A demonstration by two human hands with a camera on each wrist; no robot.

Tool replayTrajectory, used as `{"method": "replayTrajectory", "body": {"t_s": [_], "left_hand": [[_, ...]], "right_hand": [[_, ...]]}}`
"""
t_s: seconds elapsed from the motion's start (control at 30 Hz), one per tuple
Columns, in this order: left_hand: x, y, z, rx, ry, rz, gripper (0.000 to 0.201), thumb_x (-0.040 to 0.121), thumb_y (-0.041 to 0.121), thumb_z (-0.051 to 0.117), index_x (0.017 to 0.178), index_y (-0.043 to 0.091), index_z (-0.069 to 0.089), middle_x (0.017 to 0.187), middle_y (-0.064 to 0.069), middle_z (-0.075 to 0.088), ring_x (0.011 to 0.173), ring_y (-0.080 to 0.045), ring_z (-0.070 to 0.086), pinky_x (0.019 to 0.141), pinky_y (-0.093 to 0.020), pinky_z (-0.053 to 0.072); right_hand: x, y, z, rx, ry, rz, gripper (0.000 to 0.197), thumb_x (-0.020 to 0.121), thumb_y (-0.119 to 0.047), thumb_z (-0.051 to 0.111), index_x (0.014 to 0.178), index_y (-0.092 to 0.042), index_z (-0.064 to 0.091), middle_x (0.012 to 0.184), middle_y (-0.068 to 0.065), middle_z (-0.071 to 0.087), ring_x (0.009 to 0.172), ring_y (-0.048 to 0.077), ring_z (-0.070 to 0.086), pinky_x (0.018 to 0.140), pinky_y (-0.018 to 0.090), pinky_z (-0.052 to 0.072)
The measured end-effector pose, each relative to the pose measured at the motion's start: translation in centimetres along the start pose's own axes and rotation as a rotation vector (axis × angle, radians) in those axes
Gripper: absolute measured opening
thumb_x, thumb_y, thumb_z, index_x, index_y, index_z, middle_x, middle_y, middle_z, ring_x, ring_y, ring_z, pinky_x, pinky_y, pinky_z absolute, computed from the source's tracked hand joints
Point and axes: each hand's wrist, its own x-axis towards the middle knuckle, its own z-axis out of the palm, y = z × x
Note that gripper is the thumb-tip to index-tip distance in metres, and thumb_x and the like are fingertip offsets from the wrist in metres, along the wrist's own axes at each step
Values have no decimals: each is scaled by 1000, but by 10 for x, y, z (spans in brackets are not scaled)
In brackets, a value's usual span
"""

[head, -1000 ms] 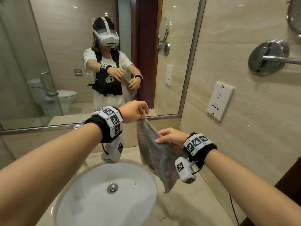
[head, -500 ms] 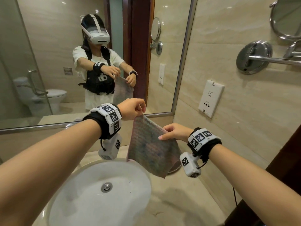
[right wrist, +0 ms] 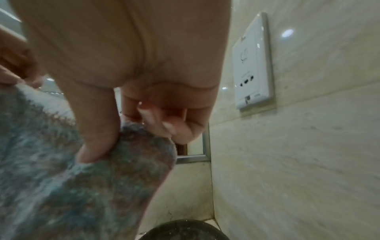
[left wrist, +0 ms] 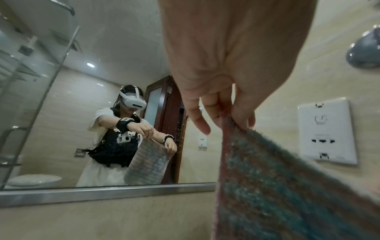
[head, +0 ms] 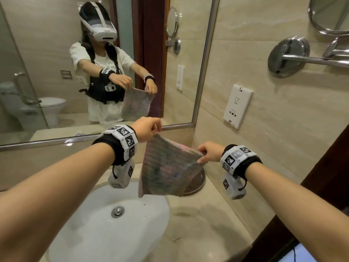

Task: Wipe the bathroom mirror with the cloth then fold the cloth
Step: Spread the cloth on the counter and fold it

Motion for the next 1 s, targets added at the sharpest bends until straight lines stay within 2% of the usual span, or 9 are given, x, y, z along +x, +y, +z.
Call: {"method": "replayTrajectory", "body": {"t_s": [0.17,0.3,0.4,0.53,0.6,0.67,0.8,0.9,1.0], "left_hand": [[12,4,33,26,-83,10,22,90,4,50,108,9,62,106,-11,66,98,-26,60,75,-24,41],[23,13,61,3,-44,24,26,89,3,47,110,10,61,106,-12,66,99,-29,58,79,-29,44],[27,16,85,5,-95,40,21,85,5,56,105,10,63,104,-10,66,99,-29,60,79,-29,44],[13,25,136,82,-374,76,17,80,11,65,97,13,67,101,-7,68,97,-27,62,78,-29,47],[0,27,163,116,-467,97,18,79,14,67,97,14,68,102,-6,69,96,-26,62,78,-29,47],[-14,27,186,135,-561,110,21,78,14,68,99,14,67,104,-6,69,97,-26,62,81,-30,49],[-43,20,217,92,-691,112,23,74,8,69,97,9,67,92,-6,69,92,-26,63,81,-32,51],[-69,12,240,72,-804,98,22,73,8,70,95,9,67,81,2,61,82,-18,57,83,-32,50],[-84,8,255,78,-883,99,23,73,8,71,96,7,67,78,2,60,80,-15,55,82,-31,49]], "right_hand": [[4,25,5,-35,136,116,15,86,-17,65,78,-10,54,77,5,52,80,20,48,66,26,33],[-5,47,2,-21,278,216,3,89,-15,60,90,-13,57,87,5,54,83,23,52,69,27,36],[-16,73,13,-19,344,266,9,88,-16,58,96,-13,61,87,3,54,80,22,49,69,28,37],[-37,104,62,-25,156,352,5,88,-15,58,85,-17,61,89,7,62,82,25,57,69,28,37],[-48,115,94,-18,27,399,16,86,-21,61,72,-22,54,84,6,61,80,25,58,68,28,39],[-62,119,123,-23,-77,424,17,85,-25,65,73,-22,53,79,4,59,76,23,56,67,27,39],[-91,116,167,6,-290,401,31,84,-22,69,62,-19,47,57,-4,47,51,9,43,48,20,32],[-107,111,197,44,-378,394,38,80,-20,73,55,-20,43,53,-6,44,39,1,40,40,14,31],[-113,111,213,126,-471,394,36,77,-16,75,55,-20,47,51,-5,49,37,3,44,43,14,35]]}}
